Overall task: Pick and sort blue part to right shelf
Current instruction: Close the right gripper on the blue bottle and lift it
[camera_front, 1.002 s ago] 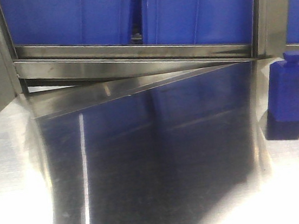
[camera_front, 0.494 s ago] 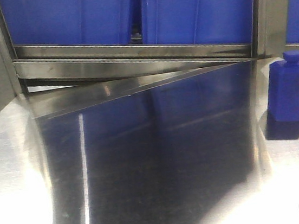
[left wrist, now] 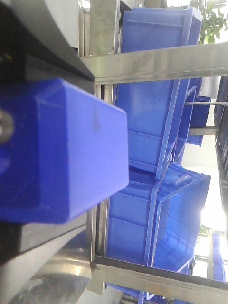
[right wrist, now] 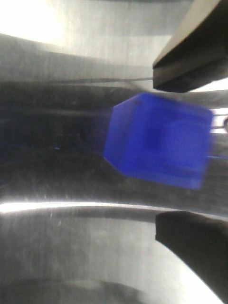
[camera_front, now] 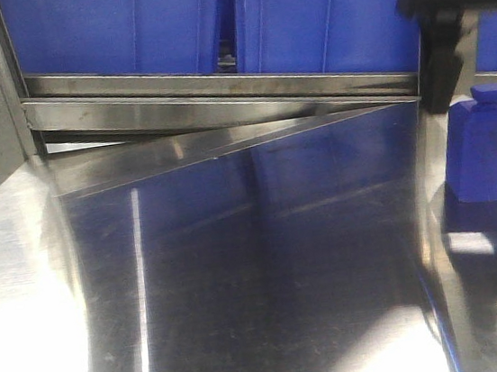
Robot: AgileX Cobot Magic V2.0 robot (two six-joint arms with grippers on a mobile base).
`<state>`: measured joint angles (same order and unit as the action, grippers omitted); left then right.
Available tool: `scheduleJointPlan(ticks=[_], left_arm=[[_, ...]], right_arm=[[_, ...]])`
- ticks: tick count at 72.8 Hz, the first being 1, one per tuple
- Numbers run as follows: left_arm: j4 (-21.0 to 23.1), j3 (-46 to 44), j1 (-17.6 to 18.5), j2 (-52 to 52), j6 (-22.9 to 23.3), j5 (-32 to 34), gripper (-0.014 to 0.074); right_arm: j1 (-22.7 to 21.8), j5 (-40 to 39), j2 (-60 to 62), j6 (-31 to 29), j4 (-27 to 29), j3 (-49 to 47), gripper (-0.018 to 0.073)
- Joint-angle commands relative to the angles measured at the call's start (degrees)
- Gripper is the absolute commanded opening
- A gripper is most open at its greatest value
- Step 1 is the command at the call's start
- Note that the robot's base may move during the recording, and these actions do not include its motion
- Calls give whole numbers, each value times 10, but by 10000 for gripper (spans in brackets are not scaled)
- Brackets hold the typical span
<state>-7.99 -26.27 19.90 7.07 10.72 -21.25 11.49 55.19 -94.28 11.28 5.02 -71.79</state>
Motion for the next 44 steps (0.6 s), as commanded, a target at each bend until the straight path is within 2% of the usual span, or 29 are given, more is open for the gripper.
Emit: scheduleJointPlan(ticks=[1, 10, 14, 18, 27, 31, 44], left_arm=[[-9, -16, 4, 7, 2, 55, 335], [-14, -16, 4, 7, 2, 55, 335], [-14, -16, 4, 7, 2, 55, 335], [-14, -16, 4, 7, 2, 55, 335], [-14, -16, 4, 7, 2, 55, 335], [-13, -16, 4, 5, 2, 54, 335], [-15, -16, 4, -18, 2, 24, 335]], right_arm=[[-1, -30, -4, 2, -4, -19, 592], [-1, -40, -29, 2, -8, -19, 582], [-1, -44, -33, 2, -11, -19, 547], [-1, -47, -35, 2, -15, -19, 477], [-1, -48, -35, 2, -27, -19, 230], [-1, -45, -34, 2, -30, -19, 179], [-1, -42, -10, 2, -34, -18, 190]])
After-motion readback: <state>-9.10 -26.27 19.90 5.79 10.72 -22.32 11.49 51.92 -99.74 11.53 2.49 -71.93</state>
